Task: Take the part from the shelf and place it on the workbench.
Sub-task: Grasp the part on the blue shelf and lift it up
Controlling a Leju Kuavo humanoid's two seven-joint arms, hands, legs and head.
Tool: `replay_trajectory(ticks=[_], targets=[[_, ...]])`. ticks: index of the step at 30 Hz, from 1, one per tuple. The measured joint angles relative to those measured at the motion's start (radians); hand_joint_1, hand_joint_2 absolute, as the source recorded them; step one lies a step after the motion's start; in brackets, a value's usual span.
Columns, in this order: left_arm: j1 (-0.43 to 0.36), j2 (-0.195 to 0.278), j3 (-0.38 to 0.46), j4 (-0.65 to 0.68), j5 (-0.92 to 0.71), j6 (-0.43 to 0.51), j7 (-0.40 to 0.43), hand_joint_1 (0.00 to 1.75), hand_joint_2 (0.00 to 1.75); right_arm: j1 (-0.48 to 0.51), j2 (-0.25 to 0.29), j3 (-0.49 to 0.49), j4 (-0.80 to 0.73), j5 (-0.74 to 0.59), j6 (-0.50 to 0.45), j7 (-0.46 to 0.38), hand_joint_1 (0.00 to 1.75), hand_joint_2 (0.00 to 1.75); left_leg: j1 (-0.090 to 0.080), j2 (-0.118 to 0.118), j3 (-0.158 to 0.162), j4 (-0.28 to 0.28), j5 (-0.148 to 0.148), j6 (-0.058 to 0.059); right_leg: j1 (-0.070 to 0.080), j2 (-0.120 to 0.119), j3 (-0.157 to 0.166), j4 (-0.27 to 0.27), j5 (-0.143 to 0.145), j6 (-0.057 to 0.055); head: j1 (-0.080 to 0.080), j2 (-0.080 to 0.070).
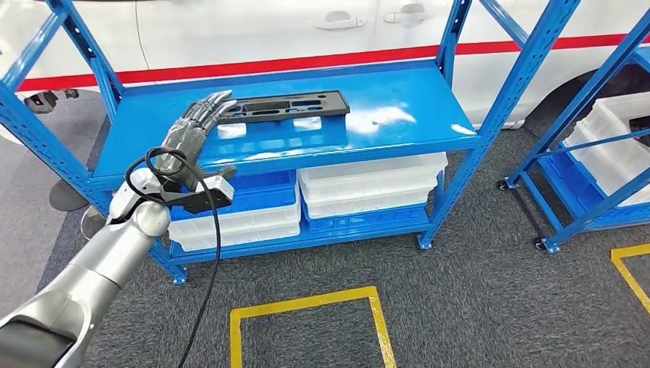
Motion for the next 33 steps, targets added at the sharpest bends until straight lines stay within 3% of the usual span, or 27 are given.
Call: replay_trajectory(ticks=[1,3,5,6,8,10,11,12,14,15,16,19,21,23,25,26,27,29,30,31,33], targets=[[0.0,0.0,0.0,-0.002,0.0,0.0,0.0,0.0,0.0,-0.001,0.0,0.0,0.0,0.0,0.0,0.0,0.0,0.0,-0.001,0.0,0.005,0.003,-0.007,-0.008,0.002,0.0,0.002,-0.014,0.01,-0.01,0.0,0.0],[0.0,0.0,0.0,-0.007,0.0,0.0,0.001,0.0,0.0,-0.003,0.0,0.0,0.0,0.0,0.0,0.0,0.0,0.0,0.001,0.0,0.01,0.013,-0.014,-0.02,0.005,0.004,0.014,-0.013,-0.003,-0.027,0.0,0.0],[-0.001,0.0,0.0,-0.011,0.001,0.001,0.001,0.0,0.0,-0.003,0.0,0.0,0.0,0.0,0.0,0.0,0.0,0.0,0.006,0.0,-0.012,0.073,-0.017,-0.028,0.003,0.006,0.038,-0.017,-0.016,-0.042,0.0,0.0],[-0.001,0.0,0.0,-0.012,0.001,0.001,0.001,0.0,0.0,-0.004,0.0,0.0,0.0,0.0,0.0,0.0,0.0,0.0,0.008,0.0,-0.044,0.131,-0.026,-0.032,0.003,0.007,0.049,-0.019,-0.023,-0.048,0.0,0.0],[0.003,0.001,0.0,-0.012,0.002,0.001,0.003,0.0,0.0,-0.005,0.0,0.0,0.0,-0.006,0.0,0.004,0.0,0.0,0.01,0.001,-0.133,0.26,-0.075,-0.038,0.004,0.011,0.068,-0.019,-0.041,-0.053,0.0,0.0],[0.01,0.002,0.0,-0.012,0.003,0.001,0.005,0.0,0.0,-0.004,0.0,-0.001,0.0,-0.017,-0.001,0.011,0.0,0.0,0.01,0.001,-0.195,0.307,-0.12,-0.04,0.006,0.016,0.093,-0.019,-0.063,-0.052,0.0,0.0],[0.012,0.002,0.0,-0.012,0.003,0.001,0.005,0.0,0.0,-0.003,0.0,-0.002,0.0,-0.02,-0.002,0.014,0.0,0.0,0.01,0.001,-0.204,0.283,-0.111,-0.038,0.008,0.018,0.108,-0.018,-0.075,-0.051,0.0,0.0],[0.012,0.003,0.0,-0.012,0.003,0.001,0.005,0.0,0.0,-0.002,0.0,-0.002,0.0,-0.022,-0.002,0.016,0.0,0.0,0.009,0.001,-0.201,0.233,-0.074,-0.034,0.009,0.019,0.124,-0.018,-0.087,-0.05,0.0,0.0],[0.012,0.004,0.0,-0.012,0.004,0.001,0.005,0.0,0.0,-0.001,0.002,-0.002,0.001,-0.025,-0.001,0.017,0.0,0.0,0.005,0.0,-0.186,0.102,0.055,-0.02,0.013,0.022,0.151,-0.015,-0.112,-0.044,0.0,0.0],[0.013,0.006,0.0,-0.013,0.005,0.001,0.005,0.0,0.0,-0.001,0.003,-0.002,0.001,-0.028,-0.002,0.018,0.0,0.0,0.002,0.0,-0.18,0.058,0.102,-0.014,0.014,0.024,0.16,-0.013,-0.124,-0.039,0.001,0.0],[0.014,0.007,-0.001,-0.014,0.006,0.001,0.005,0.0,0.0,-0.001,0.004,-0.003,0.002,-0.03,-0.002,0.018,0.0,0.0,-0.001,-0.001,-0.177,0.033,0.128,-0.008,0.015,0.025,0.166,-0.009,-0.133,-0.033,0.001,0.0],[0.013,0.008,-0.001,-0.023,0.011,0.002,0.009,0.0,0.0,-0.002,0.004,-0.003,0.002,-0.032,-0.008,0.016,0.0,0.0,-0.001,-0.003,-0.155,0.025,0.116,0.01,0.015,0.023,0.175,0.014,-0.144,-0.015,0.0,0.0],[0.01,0.01,0.0,-0.029,0.015,0.003,0.013,0.0,0.0,-0.003,0.004,-0.003,0.002,-0.032,-0.013,0.016,0.0,0.0,0.002,-0.003,-0.134,0.021,0.106,0.021,0.012,0.019,0.14,0.087,-0.165,-0.009,0.0,0.0],[0.012,0.011,0.0,-0.03,0.018,0.003,0.016,0.0,0.0,-0.004,0.004,-0.003,0.002,-0.032,-0.017,0.014,0.0,0.0,0.001,-0.003,-0.12,0.02,0.091,0.025,0.009,0.016,0.061,0.208,-0.211,-0.004,0.0,0.0],[0.019,0.011,0.0,-0.03,0.018,0.003,0.018,0.0,0.0,-0.001,0.004,-0.003,0.002,-0.031,-0.018,0.013,0.0,0.0,-0.001,-0.005,-0.102,0.021,0.072,0.025,0.007,0.015,-0.009,0.272,-0.239,0.002,0.0,0.0],[0.021,0.011,0.0,-0.03,0.018,0.003,0.019,0.0,0.0,0.0,0.004,-0.003,0.002,-0.031,-0.018,0.013,0.0,0.0,-0.001,-0.006,-0.09,0.021,0.062,0.024,0.007,0.015,-0.022,0.257,-0.225,0.003,0.0,0.0],[0.023,0.012,0.0,-0.03,0.018,0.003,0.019,0.0,0.0,0.002,0.004,-0.003,0.002,-0.031,-0.018,0.013,0.0,0.0,-0.001,-0.006,-0.075,0.021,0.05,0.023,0.008,0.014,-0.02,0.212,-0.189,0.002,0.0,0.0],[0.025,0.012,0.0,-0.03,0.018,0.003,0.019,0.0,0.0,0.006,0.002,-0.003,0.002,-0.032,-0.018,0.013,0.0,0.0,-0.002,-0.006,-0.05,0.021,0.028,0.018,0.013,0.012,0.001,0.082,-0.079,-0.01,0.0,0.0],[0.027,0.013,0.0,-0.03,0.019,0.003,0.019,0.0,0.0,0.007,0.001,-0.003,0.002,-0.032,-0.018,0.012,0.0,0.0,-0.002,-0.006,-0.044,0.021,0.02,0.014,0.017,0.011,0.009,0.033,-0.041,-0.018,0.0,0.0],[0.029,0.014,0.0,-0.03,0.019,0.003,0.02,0.0,0.0,0.007,0.001,-0.003,0.002,-0.032,-0.017,0.011,0.0,0.0,-0.002,-0.006,-0.04,0.02,0.013,0.009,0.022,0.01,0.012,0.005,-0.018,-0.025,0.0,0.0],[0.031,0.015,0.0,-0.032,0.019,0.004,0.021,0.0,0.0,0.006,0.0,-0.004,0.002,-0.032,-0.015,0.009,0.0,0.0,-0.003,-0.006,-0.034,0.022,0.007,-0.002,0.024,0.008,0.02,-0.01,-0.022,-0.04,0.0,0.0]])
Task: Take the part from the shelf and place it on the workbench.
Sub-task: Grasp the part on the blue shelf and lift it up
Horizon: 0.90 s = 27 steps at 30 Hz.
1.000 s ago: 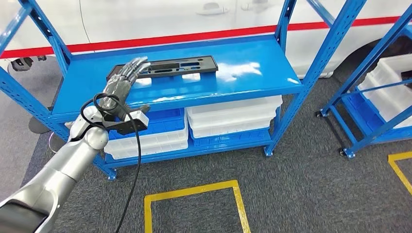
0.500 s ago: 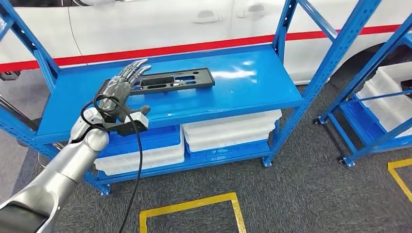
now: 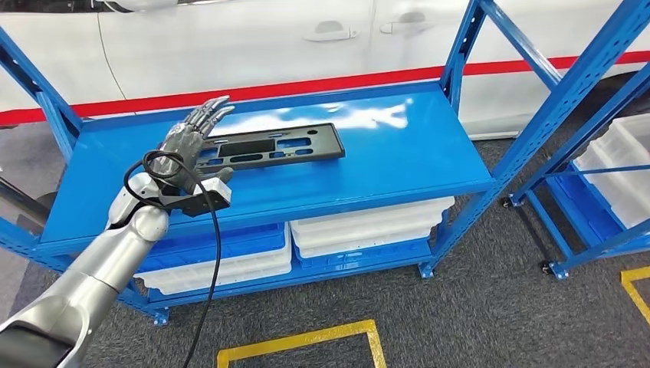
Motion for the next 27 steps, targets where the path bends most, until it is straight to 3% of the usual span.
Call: replay_trajectory(ticks=[2,3,6,7,8,9,11,13,17,18,20,22,23,24,26,27], targets=[[-0.002,0.002,0.002,-0.003,-0.001,0.001,0.003,0.0,0.0,0.001,0.0,0.0,0.0,0.0,0.002,-0.001,0.0,0.0,0.001,0.001,-0.006,0.035,-0.005,-0.009,-0.004,-0.001,0.024,-0.011,-0.008,-0.013,0.0,0.0],[-0.004,0.005,0.003,-0.003,-0.001,0.002,0.005,0.0,0.0,0.001,0.0,0.0,0.0,0.0,0.003,-0.002,0.0,0.0,0.002,0.002,-0.026,0.077,-0.013,-0.014,-0.006,0.0,0.037,-0.016,-0.013,-0.018,0.0,0.0],[-0.003,0.013,0.005,0.001,-0.001,0.002,0.01,0.0,0.0,0.0,0.0,-0.001,0.0,0.0,0.003,-0.005,0.0,0.0,0.011,0.003,-0.14,0.253,-0.073,-0.03,-0.009,0.003,0.069,-0.021,-0.038,-0.023,0.0,0.0],[-0.001,0.015,0.005,0.003,0.0,0.002,0.012,0.0,0.0,0.002,0.0,-0.002,0.0,0.0,0.003,-0.005,0.0,0.0,0.015,0.003,-0.169,0.28,-0.085,-0.033,-0.009,0.005,0.081,-0.02,-0.048,-0.021,0.0,0.0],[0.0,0.017,0.006,0.006,0.0,0.002,0.013,0.0,0.0,0.003,0.0,-0.003,0.0,0.0,0.004,-0.006,0.0,0.0,0.018,0.004,-0.183,0.276,-0.078,-0.035,-0.01,0.006,0.094,-0.019,-0.06,-0.019,0.0,0.0],[0.0,0.018,0.006,0.008,0.0,0.002,0.014,0.0,0.0,0.004,0.0,-0.004,0.0,0.0,0.004,-0.006,0.0,0.0,0.02,0.004,-0.18,0.235,-0.046,-0.037,-0.011,0.006,0.11,-0.018,-0.072,-0.015,0.0,0.0],[0.0,0.021,0.008,0.013,0.001,0.002,0.014,0.0,0.0,0.004,0.0,-0.005,0.0,0.0,0.006,-0.005,0.0,0.0,0.022,0.006,-0.151,0.107,0.055,-0.037,-0.013,0.006,0.138,-0.013,-0.098,-0.006,0.0,0.0],[-0.001,0.023,0.01,0.019,0.001,0.002,0.015,0.0,0.0,0.002,0.0,-0.006,0.0,0.0,0.008,-0.005,0.0,0.0,0.017,0.008,-0.129,0.025,0.101,-0.029,-0.013,0.006,0.15,-0.011,-0.117,0.007,0.0,0.0],[-0.005,0.025,0.018,0.023,0.003,0.002,0.016,0.0,0.0,0.001,0.0,-0.006,0.0,0.0,0.008,-0.005,0.0,0.0,0.015,0.004,-0.105,0.004,0.087,-0.002,-0.013,0.004,0.158,0.004,-0.134,0.029,-0.001,0.0],[-0.007,0.026,0.02,0.023,0.006,-0.002,0.016,0.0,0.0,0.001,0.0,-0.006,0.0,0.0,0.008,-0.005,0.0,0.0,0.016,0.004,-0.095,0.001,0.084,0.004,-0.015,0.003,0.143,0.037,-0.141,0.033,-0.001,0.0],[-0.01,0.027,0.023,0.025,0.019,-0.022,0.018,0.0,0.0,0.0,0.0,-0.006,0.0,0.0,0.008,-0.006,0.0,0.0,0.017,0.003,-0.079,-0.002,0.074,0.013,-0.017,0.003,0.067,0.162,-0.175,0.039,-0.001,0.0],[-0.005,0.026,0.023,0.028,0.049,-0.076,0.018,0.0,0.87,0.001,0.0,-0.006,0.0,-0.001,0.009,-0.008,0.0,0.0,0.015,0.003,-0.065,-0.001,0.061,0.015,-0.018,0.003,-0.024,0.271,-0.214,0.043,-0.001,0.0],[-0.002,0.026,0.023,0.03,0.069,-0.109,0.016,0.0,1.31,0.003,0.0,-0.006,0.0,-0.001,0.01,-0.009,0.0,0.0,0.014,0.002,-0.056,-0.001,0.053,0.015,-0.018,0.003,-0.052,0.285,-0.213,0.043,-0.001,0.0],[0.002,0.026,0.023,0.031,0.09,-0.141,0.012,0.0,1.75,0.005,0.0,-0.006,0.0,-0.001,0.011,-0.01,0.0,0.0,0.014,0.001,-0.045,-0.001,0.044,0.015,-0.017,0.003,-0.06,0.258,-0.185,0.04,-0.001,0.0],[0.01,0.027,0.023,0.033,0.12,-0.184,0.001,0.0,1.75,0.009,-0.001,-0.007,0.0,-0.001,0.014,-0.011,0.0,0.0,0.012,0.001,-0.022,-0.002,0.025,0.012,-0.012,0.002,-0.038,0.13,-0.073,0.028,-0.001,0.0],[0.015,0.027,0.024,0.033,0.13,-0.197,-0.003,0.0,1.75,0.011,-0.003,-0.007,0.0,-0.001,0.014,-0.011,0.0,0.0,0.011,0.001,-0.014,-0.001,0.017,0.01,-0.008,0.002,-0.024,0.066,-0.031,0.019,-0.001,0.0]])
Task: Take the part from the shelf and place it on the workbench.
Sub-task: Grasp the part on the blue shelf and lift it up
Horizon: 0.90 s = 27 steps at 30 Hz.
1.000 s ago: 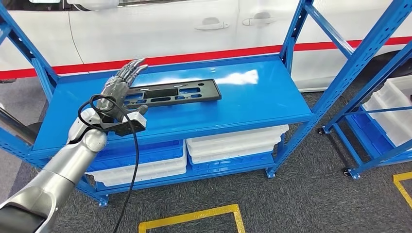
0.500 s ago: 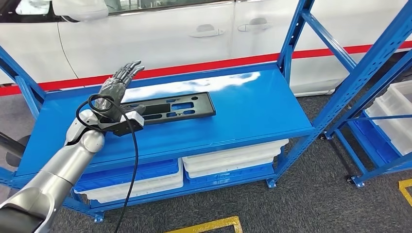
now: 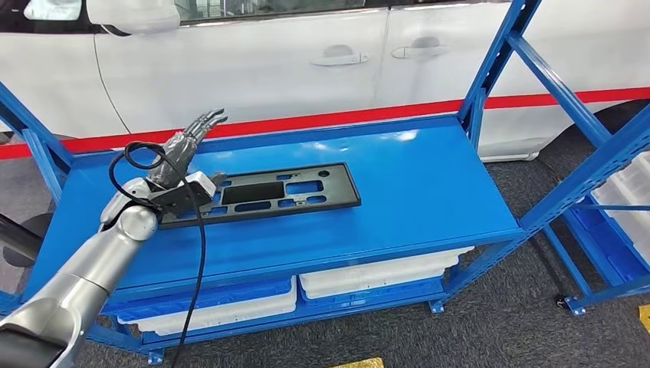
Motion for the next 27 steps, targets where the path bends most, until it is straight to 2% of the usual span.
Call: replay_trajectory(ticks=[1,2,3,5,8,13,21,27], targets=[[0.005,0.0,0.0,0.0,0.005,-0.01,-0.004,0.0,1.75,0.001,-0.001,0.0,0.0,0.0,0.0,0.0,0.0,0.0,-0.001,0.0,0.003,0.001,-0.007,-0.004,0.004,0.0,0.01,-0.04,0.025,-0.007,0.0,0.0],[0.011,0.001,0.0,0.0,0.008,-0.017,-0.006,0.0,1.75,0.001,-0.002,0.0,0.0,0.0,0.001,0.0,0.0,0.0,-0.002,-0.001,0.004,0.001,-0.012,-0.01,0.006,0.0,0.013,-0.059,0.035,-0.014,0.0,0.0],[0.019,0.002,0.0,-0.001,0.009,-0.021,-0.01,0.0,1.75,0.002,-0.003,0.0,0.0,0.0,0.001,0.0,0.0,0.0,-0.003,-0.001,0.005,0.001,-0.014,-0.016,0.007,0.0,0.018,-0.062,0.03,-0.016,0.0,0.0],[0.026,0.006,0.0,-0.008,0.01,-0.029,-0.019,0.0,1.75,0.005,-0.003,-0.001,0.0,0.0,0.001,-0.001,0.0,0.0,-0.003,0.0,0.012,0.0,-0.016,-0.017,0.006,0.001,0.028,-0.07,0.038,-0.016,0.0,0.0],[0.027,0.015,-0.001,-0.018,0.01,-0.039,-0.028,0.0,1.75,0.005,-0.003,-0.001,0.0,0.001,0.001,-0.002,0.0,0.0,-0.002,0.003,0.022,-0.006,-0.016,-0.012,0.007,0.006,0.035,-0.074,0.034,-0.017,0.0,0.0],[0.034,0.029,-0.001,-0.034,0.011,-0.051,-0.047,0.0,1.75,0.002,-0.003,-0.001,0.0,0.002,0.002,-0.003,0.0,0.0,-0.001,0.005,0.031,-0.024,-0.03,-0.02,0.009,0.007,0.032,-0.068,0.027,-0.023,0.0,0.0],[0.057,0.066,-0.004,-0.078,0.015,-0.079,-0.088,0.0,1.75,0.001,-0.002,-0.001,0.0,0.007,0.007,-0.006,0.0,0.0,-0.001,0.005,0.03,-0.024,-0.026,-0.028,0.009,0.006,0.035,-0.066,0.029,-0.026,0.0,0.0],[0.081,0.082,-0.004,-0.118,0.085,-0.148,-0.135,0.0,1.75,0.001,-0.002,-0.001,0.0,0.012,0.012,-0.006,0.0,0.0,-0.001,0.005,0.031,-0.023,-0.025,-0.028,0.008,0.006,0.036,-0.066,0.03,-0.026,0.0,0.0]])
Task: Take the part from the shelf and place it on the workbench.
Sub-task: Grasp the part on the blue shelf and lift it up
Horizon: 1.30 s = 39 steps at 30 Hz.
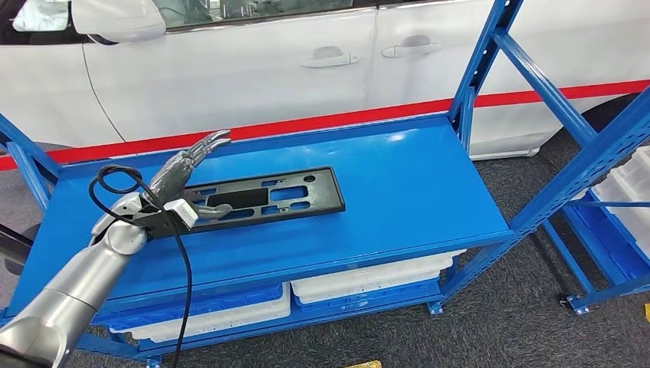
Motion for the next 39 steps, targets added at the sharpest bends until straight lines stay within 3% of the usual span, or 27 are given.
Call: replay_trajectory(ticks=[6,13,25,29,39], targets=[[0.029,0.032,-0.002,-0.07,0.079,-0.095,-0.011,0.0,1.75,-0.001,0.0,0.0,0.0,0.002,0.006,0.0,0.0,0.0,-0.001,0.0,0.0,0.001,0.0,0.0,-0.001,0.0,0.0,0.0,0.0,0.0,0.0,0.0],[0.036,0.072,-0.04,-0.083,0.017,-0.174,-0.012,0.0,1.75,-0.002,0.0,0.0,0.0,0.004,0.009,0.0,0.0,0.0,-0.002,0.0,0.0,0.001,0.0,0.0,-0.001,0.0,0.0,0.0,0.0,0.0,0.0,0.0],[0.038,0.093,-0.079,-0.068,-0.025,-0.19,-0.011,0.0,1.75,-0.004,0.0,0.001,0.0,0.006,0.01,0.0,0.0,0.0,-0.002,0.0,0.0,0.001,0.0,0.0,-0.001,0.0,0.0,0.0,0.0,0.0,0.0,0.0],[0.038,0.093,-0.104,-0.055,-0.113,-0.128,0.023,0.0,1.75,-0.005,0.0,0.002,0.0,0.006,0.01,0.003,0.0,0.0,-0.002,0.0,0.0,0.001,0.0,0.0,-0.001,0.0,0.0,0.0,0.0,0.0,0.0,0.0],[0.018,0.076,-0.173,0.031,-0.393,0.187,0.206,0.0,1.75,-0.009,0.0,0.003,0.0,0.006,0.009,0.008,0.0,0.0,-0.002,0.0,0.0,0.002,0.0,0.0,-0.001,0.0,0.0,0.0,0.0,0.0,0.0,0.0]])
